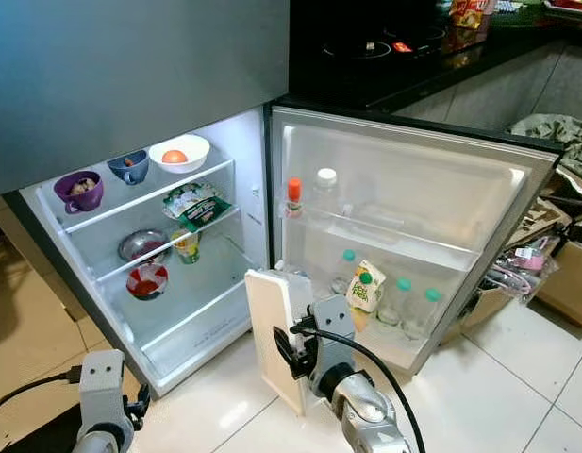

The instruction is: Restocking fridge

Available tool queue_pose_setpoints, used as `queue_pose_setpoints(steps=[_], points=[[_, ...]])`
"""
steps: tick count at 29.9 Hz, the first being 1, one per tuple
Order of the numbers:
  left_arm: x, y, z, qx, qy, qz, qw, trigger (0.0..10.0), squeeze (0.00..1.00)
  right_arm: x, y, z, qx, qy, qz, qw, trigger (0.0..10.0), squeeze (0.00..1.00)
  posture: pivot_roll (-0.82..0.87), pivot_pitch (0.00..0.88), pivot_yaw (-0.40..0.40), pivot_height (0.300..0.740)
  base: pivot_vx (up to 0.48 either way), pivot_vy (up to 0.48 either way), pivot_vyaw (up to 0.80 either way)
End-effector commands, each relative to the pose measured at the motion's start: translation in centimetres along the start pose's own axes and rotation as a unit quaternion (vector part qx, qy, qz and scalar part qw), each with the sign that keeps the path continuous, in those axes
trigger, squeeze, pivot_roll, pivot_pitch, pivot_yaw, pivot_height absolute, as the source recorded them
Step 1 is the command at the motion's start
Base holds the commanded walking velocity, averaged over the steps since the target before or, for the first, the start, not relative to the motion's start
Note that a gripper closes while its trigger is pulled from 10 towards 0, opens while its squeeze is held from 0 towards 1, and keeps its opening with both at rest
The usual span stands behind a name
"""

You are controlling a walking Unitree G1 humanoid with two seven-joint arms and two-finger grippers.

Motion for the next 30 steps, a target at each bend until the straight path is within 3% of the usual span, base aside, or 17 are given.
queue_pose_setpoints(steps=[1,17,30], points=[[-0.8,0.1,-0.4,0.008,-0.006,-0.013,1.0,10.0,0.0,0.1,0.0,-0.3,0.005,0.001,0.005,1.0,10.0,0.0,-0.07,0.131,0.054,0.736,0.337,-0.337,0.0],[-0.9,0.0,-0.5,0.015,-0.001,-0.018,1.0,10.0,0.0,0.1,0.0,-0.3,0.004,0.001,0.006,1.0,10.0,0.0,-0.07,0.132,0.053,0.736,0.336,-0.294,0.0],[-1.1,-0.1,-1.4,0.043,-0.005,-0.027,0.999,10.0,0.0,0.1,0.0,-0.5,0.008,0.001,0.006,1.0,10.0,0.0,-0.07,0.132,0.055,0.736,0.0,0.0,0.0]])
Point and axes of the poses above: a point about 5 cm out from each wrist's last joint towards the gripper, its own y axis pointing back from the gripper into the wrist, its own x axis along the axis of the wrist's last joint, z = x × y, the point moved 6 cm from there along -y, pointing out of the wrist towards the gripper, and after that the axes turned 9 degrees about -y, right-handed, at the moved point
